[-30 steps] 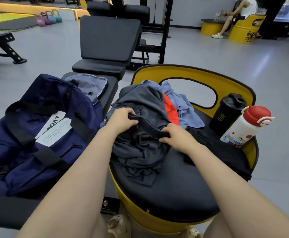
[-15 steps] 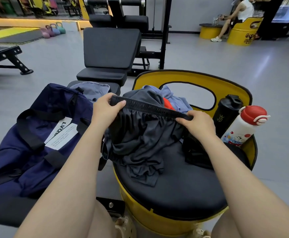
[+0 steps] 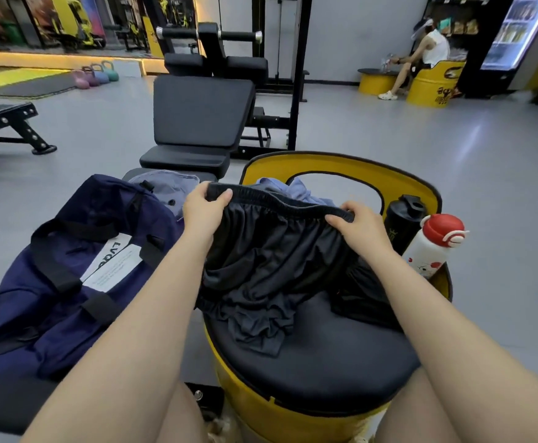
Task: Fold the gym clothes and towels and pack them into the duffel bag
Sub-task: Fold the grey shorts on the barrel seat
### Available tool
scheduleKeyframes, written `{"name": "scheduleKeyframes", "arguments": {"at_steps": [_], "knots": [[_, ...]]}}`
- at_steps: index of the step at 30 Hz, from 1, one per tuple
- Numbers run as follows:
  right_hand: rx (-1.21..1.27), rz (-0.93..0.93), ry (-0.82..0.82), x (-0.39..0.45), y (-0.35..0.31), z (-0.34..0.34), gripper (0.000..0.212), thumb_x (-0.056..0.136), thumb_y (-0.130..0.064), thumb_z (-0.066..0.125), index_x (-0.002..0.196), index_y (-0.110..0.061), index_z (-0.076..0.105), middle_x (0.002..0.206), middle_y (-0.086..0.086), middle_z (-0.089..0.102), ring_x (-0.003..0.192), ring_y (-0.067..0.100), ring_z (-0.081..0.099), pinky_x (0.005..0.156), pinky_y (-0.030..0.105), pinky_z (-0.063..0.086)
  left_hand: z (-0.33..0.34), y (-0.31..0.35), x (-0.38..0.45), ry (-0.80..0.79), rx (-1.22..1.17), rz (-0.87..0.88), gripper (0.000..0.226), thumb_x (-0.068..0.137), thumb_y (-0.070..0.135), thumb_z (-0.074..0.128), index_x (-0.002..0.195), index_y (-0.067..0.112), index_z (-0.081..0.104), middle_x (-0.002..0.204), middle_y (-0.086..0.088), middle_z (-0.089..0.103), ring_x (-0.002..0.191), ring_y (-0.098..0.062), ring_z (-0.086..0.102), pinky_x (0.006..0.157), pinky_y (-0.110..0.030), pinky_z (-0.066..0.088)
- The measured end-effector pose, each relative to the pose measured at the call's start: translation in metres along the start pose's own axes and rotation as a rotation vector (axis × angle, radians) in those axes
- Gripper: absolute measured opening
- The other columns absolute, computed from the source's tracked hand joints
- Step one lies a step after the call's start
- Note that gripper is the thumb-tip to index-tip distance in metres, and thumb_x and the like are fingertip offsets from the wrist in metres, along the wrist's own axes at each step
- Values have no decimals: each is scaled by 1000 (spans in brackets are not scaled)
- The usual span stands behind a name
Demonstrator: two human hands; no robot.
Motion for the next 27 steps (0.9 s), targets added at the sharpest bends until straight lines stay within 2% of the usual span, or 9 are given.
{"name": "scheduleKeyframes", "arguments": {"at_steps": [4, 7, 9, 11, 15, 17, 20, 22, 27], "knots": [[-94, -80, 3, 8, -39, -32, 22, 92, -33, 62, 92, -11, 56, 84, 7, 58, 79, 25, 52, 57, 31, 33, -2, 55, 13, -13, 65, 114, 8, 89, 19, 63, 86, 13, 58, 89, -5, 60, 86, -20, 54, 79, -31, 43], [-145, -110, -15, 16, -70, -58, 21, 92, -31, 63, 101, -13, 58, 91, 8, 58, 84, 27, 53, 60, 32, 37, -19, 94, 19, 26, 202, 204, 15, 92, 23, 59, 101, 11, 63, 95, -3, 60, 95, -23, 55, 81, -29, 40], [-135, -124, -32, 22, -92, -76, 23, 93, -29, 61, 106, -11, 61, 97, 12, 62, 92, 30, 57, 68, 33, 41, -31, 125, 22, 20, 210, 243, 19, 93, 24, 58, 107, 11, 63, 99, -2, 61, 99, -23, 56, 83, -29, 41], [-135, -154, -14, 27, -117, -97, 22, 93, -27, 62, 106, -9, 62, 100, 14, 63, 95, 31, 57, 69, 31, 39, -43, 162, 22, 21, 184, 281, 18, 93, 24, 58, 106, 13, 63, 98, -1, 61, 100, -23, 57, 86, -33, 45], [-132, -201, 76, 25, -164, -143, 20, 89, -32, 66, 93, -14, 59, 85, 8, 59, 79, 24, 54, 58, 31, 36, -66, 223, 20, 40, 141, 335, 18, 92, 25, 60, 107, 16, 64, 100, -1, 62, 99, -21, 58, 90, -37, 47], [-147, -220, 126, 22, -184, -168, 28, 86, -42, 67, 86, -15, 59, 74, 4, 55, 74, 23, 53, 58, 32, 37, -78, 251, 17, 47, 129, 371, 17, 91, 24, 61, 105, 15, 65, 103, -3, 64, 103, -22, 58, 95, -37, 46], [-235, -266, 185, 16, -210, -201, 36, 84, -47, 67, 84, -11, 61, 76, 4, 56, 78, 23, 52, 62, 32, 39, -89, 286, 11, 25, 126, 412, 19, 91, 23, 62, 107, 14, 66, 103, -1, 64, 104, -21, 58, 97, -36, 45], [-240, -300, 206, 13, -226, -221, 32, 84, -43, 68, 88, -11, 62, 80, 3, 57, 83, 21, 51, 63, 31, 38, -93, 309, 4, 12, 147, 443, 24, 91, 23, 62, 111, 12, 66, 101, 0, 62, 101, -19, 57, 95, -34, 45], [-244, -353, 185, 12, -257, -261, 23, 90, -21, 64, 110, -9, 66, 104, 8, 64, 99, 23, 56, 85, 31, 43, -102, 356, -8, 23, 157, 499, 24, 91, 21, 62, 112, 10, 65, 109, -7, 65, 104, -23, 57, 97, -41, 45]]}}
Point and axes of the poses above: each hand's wrist, its own x-axis towards the middle knuckle, its own z-axis out of the palm, y = z × x, the point moved 8 cm from there along x, towards the middle knuckle
